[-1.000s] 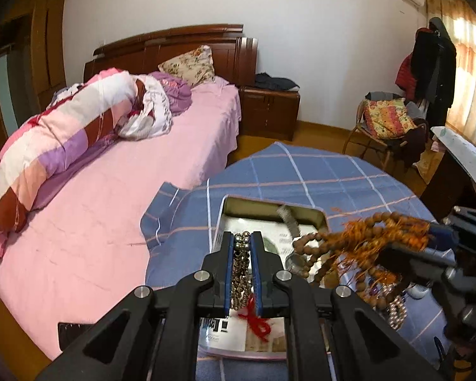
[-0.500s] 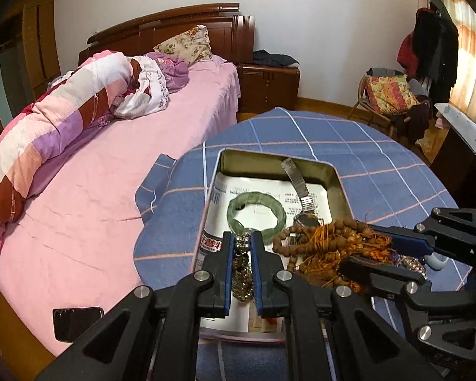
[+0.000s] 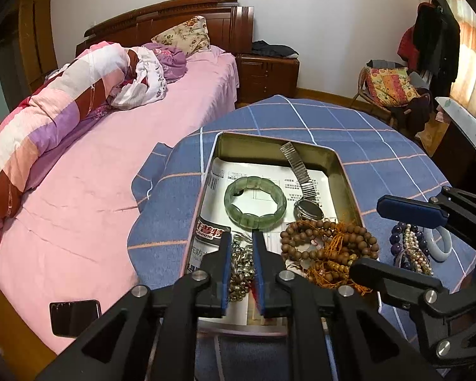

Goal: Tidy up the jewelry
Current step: 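Open both grippers to drop the chain and bead necklace into the tin, then grasp the silver wire bangle with the left gripper while the right gripper reaches the white jade bangle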

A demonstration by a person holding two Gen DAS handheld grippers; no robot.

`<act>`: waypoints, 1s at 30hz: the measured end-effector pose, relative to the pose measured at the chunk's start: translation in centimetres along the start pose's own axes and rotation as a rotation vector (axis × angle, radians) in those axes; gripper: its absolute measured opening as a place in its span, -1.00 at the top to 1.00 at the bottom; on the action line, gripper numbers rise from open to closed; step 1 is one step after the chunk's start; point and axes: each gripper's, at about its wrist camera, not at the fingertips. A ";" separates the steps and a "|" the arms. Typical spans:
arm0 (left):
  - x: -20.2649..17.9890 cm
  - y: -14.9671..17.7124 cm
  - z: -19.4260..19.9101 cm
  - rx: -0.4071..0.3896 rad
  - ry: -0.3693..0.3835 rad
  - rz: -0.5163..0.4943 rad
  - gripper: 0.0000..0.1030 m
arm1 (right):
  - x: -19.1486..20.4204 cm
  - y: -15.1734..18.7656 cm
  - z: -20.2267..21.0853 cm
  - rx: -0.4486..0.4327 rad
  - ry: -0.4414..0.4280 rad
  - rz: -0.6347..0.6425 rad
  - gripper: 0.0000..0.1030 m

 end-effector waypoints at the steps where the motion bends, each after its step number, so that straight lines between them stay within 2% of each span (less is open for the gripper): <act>1: 0.0 0.0 0.0 -0.001 -0.007 0.002 0.34 | 0.0 0.0 0.0 -0.001 0.001 -0.003 -0.24; 2: 0.0 0.0 0.0 -0.006 -0.019 0.005 0.01 | -0.1 0.1 0.0 -0.003 0.001 -0.004 -0.30; 4: 0.1 0.1 0.4 -0.029 -0.034 0.012 -0.15 | -0.1 0.1 0.0 -0.005 0.000 -0.007 -0.32; 12: 0.8 -0.1 0.6 -0.031 -0.040 0.036 -0.16 | -0.4 0.5 0.9 -0.025 0.006 -0.021 -0.42; 18: -0.4 -0.1 1.3 -0.045 -0.056 0.027 -0.16 | -1.7 1.6 3.0 -0.045 0.039 -0.045 -0.52; 24: -3.1 -0.3 3.2 -0.099 -0.049 -0.034 -0.16 | -4.7 4.8 7.6 -0.069 0.148 -0.102 -0.67; 30: -6.6 0.2 4.4 -0.121 -0.034 -0.100 -0.16 | -8.8 8.6 12.1 -0.084 0.283 -0.216 -0.75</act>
Point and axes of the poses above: each gripper's, at about its wrist camera, not at the fingertips, and z roughly against the way its jaws point, x to its left, y to its underside, and after that the axes turned 12 degrees about -y, right-handed
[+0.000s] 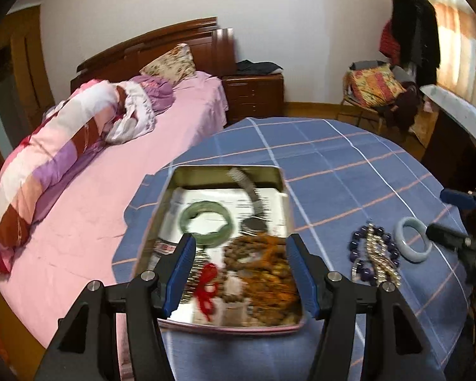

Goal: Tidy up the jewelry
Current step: 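Grasp the silver wire bangle with the left gripper while the right gripper reaches the white jade bangle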

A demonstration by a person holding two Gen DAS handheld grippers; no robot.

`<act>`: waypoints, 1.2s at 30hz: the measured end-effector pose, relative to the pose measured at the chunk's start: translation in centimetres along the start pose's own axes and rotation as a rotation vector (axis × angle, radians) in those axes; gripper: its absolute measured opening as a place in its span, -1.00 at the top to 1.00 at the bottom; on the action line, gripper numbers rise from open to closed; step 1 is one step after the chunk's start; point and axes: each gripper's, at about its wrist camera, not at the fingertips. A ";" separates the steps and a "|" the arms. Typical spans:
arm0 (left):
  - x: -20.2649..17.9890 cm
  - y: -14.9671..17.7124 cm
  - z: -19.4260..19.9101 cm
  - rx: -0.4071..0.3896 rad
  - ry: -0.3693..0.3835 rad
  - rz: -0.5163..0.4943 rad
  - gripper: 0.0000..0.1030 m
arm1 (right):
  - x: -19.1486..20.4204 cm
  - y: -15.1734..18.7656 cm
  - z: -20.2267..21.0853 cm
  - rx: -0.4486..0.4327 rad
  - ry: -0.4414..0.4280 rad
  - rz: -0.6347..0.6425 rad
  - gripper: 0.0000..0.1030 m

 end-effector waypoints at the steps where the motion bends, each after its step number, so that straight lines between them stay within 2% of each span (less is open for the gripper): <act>1: -0.7 0.1 0.2 -0.002 0.001 -0.015 -0.16 | -0.9 0.4 0.4 -0.003 0.017 -0.026 -0.76; 5: -3.8 0.7 1.0 -0.001 0.026 -0.062 -0.16 | -3.1 1.9 0.9 0.010 0.047 -0.093 -0.76; 11: -7.8 2.1 1.3 0.022 0.066 -0.125 -0.16 | -3.3 3.2 0.3 0.059 0.066 -0.072 -0.76; 24: -10.0 3.6 0.2 0.081 0.096 -0.124 -0.16 | -2.8 4.0 -0.5 0.095 0.054 -0.042 -0.80; 26: -10.2 3.8 -0.2 0.099 0.096 -0.122 0.09 | -2.7 4.0 -0.5 0.097 0.055 -0.038 -0.80; 28: -10.3 3.9 -0.7 0.118 0.099 -0.114 0.22 | -2.7 4.1 -0.6 0.100 0.055 -0.039 -0.80; 34: -10.8 4.4 -1.8 0.160 0.126 -0.107 0.39 | -2.6 4.2 -0.9 0.107 0.056 -0.043 -0.80; 36: -11.0 4.5 -2.7 0.196 0.147 -0.096 0.44 | -2.5 4.1 -0.9 0.108 0.058 -0.041 -0.80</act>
Point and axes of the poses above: each gripper's, at about its wrist camera, not at the fingertips, and z roughly against the way its jaws point, x to its left, y to its underside, and after that the axes turned 12 degrees about -y, right-handed
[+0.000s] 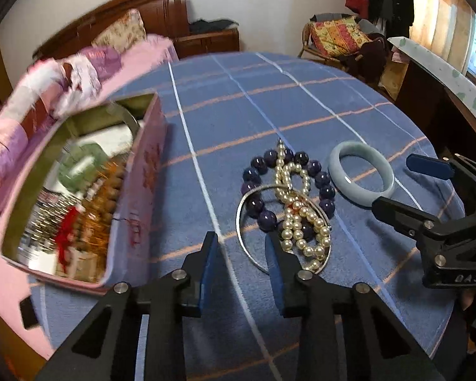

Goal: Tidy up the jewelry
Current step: 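Grasp the silver wire bangle with the left gripper while the right gripper reaches the white jade bangle, then grasp the white jade bangle with the right gripper while the left gripper lifts the silver bangle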

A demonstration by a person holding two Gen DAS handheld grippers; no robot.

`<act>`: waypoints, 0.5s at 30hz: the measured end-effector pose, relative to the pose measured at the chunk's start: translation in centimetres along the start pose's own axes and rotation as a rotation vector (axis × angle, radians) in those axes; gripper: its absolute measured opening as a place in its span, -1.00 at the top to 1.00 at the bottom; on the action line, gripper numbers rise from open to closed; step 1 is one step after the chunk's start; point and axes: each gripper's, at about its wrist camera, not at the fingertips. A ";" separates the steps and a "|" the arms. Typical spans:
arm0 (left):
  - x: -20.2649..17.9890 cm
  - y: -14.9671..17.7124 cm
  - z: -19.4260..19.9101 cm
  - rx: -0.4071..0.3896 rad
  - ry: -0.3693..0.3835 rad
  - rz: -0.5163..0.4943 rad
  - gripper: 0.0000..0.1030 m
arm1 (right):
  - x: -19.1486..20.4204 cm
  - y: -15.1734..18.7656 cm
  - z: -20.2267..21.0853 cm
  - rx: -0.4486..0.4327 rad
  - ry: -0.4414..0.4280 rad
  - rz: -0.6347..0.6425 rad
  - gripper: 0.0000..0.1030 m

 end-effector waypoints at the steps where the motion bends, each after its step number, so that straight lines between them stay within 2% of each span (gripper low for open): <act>1: 0.2 -0.1 -0.2 -0.003 0.008 0.010 0.49 | 0.0 -0.1 -0.1 0.001 0.003 0.001 -0.80; 3: 0.2 -0.3 -0.3 0.000 0.016 0.005 0.73 | 0.0 -0.3 -0.3 0.004 0.010 0.002 -0.80; 8: -0.1 -0.1 0.2 -0.024 0.037 0.003 0.96 | -0.5 -1.0 -1.1 0.031 0.000 -0.017 -0.80; 11: 0.0 0.0 0.9 -0.053 0.036 0.003 0.96 | -0.4 -1.4 -1.7 0.057 -0.009 -0.009 -0.80; 14: 0.1 0.1 1.3 -0.066 0.041 0.013 0.96 | -0.4 -1.4 -2.8 0.126 -0.026 0.002 -0.79; 15: 0.5 0.0 1.3 -0.070 0.043 0.020 0.96 | -0.3 -1.4 -2.7 0.121 -0.026 0.008 -0.64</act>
Point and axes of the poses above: each gripper's, at about its wrist camera, not at the fingertips, and z roughly against the way its jaws point, x to its left, y to its underside, and after that the axes turned 12 degrees about -y, right-handed
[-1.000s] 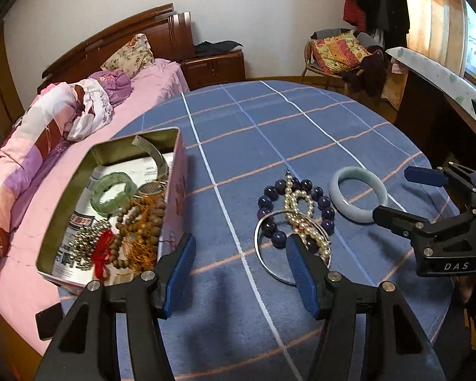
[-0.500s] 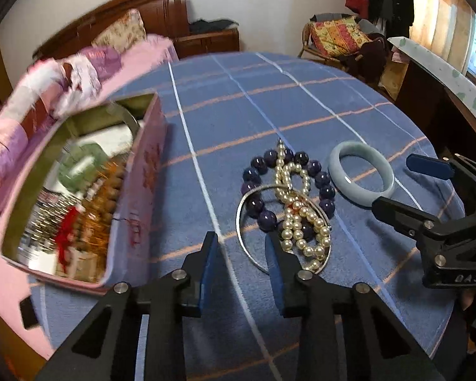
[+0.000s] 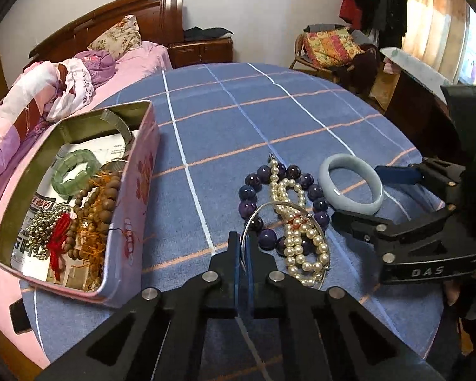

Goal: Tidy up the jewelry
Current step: 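Grasp the white jade bangle with the right gripper while the left gripper lifts the silver bangle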

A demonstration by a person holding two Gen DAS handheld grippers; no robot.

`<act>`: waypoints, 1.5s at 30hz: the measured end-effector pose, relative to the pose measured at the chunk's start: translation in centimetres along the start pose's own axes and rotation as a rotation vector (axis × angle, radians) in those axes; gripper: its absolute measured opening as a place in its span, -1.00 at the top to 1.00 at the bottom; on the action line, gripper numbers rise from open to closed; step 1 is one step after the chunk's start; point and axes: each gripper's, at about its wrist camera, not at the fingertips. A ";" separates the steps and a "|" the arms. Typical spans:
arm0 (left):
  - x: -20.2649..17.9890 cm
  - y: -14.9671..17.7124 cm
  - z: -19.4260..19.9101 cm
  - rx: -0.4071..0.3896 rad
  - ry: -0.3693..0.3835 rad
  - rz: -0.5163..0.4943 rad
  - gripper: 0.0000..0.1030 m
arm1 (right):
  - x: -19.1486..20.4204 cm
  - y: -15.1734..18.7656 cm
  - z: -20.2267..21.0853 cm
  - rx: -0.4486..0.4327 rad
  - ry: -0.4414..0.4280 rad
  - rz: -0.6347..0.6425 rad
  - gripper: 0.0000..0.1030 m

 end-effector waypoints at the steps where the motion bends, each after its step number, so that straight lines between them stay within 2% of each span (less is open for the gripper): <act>1: 0.2 0.0 0.2 -0.007 0.001 0.008 0.96 | 0.0 0.1 0.2 -0.013 0.008 0.000 -0.51; 8: 0.7 -0.2 1.2 -0.042 -0.002 0.028 0.96 | 0.0 0.6 0.9 -0.040 -0.003 0.004 -0.49; 18: 1.1 -0.7 2.8 -0.102 -0.031 0.035 0.96 | -0.1 0.6 2.6 -0.161 0.001 -0.006 -0.48; 45: 2.0 -1.4 4.4 -0.159 -0.037 0.053 0.96 | 2.1 -0.1 4.4 -0.255 -0.011 0.044 -0.47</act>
Point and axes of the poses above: each gripper's, at about its wrist camera, not at the fingertips, and z roughly against the way its jaws point, x to its left, y to its underside, and after that the axes turned 12 degrees about -y, right-handed
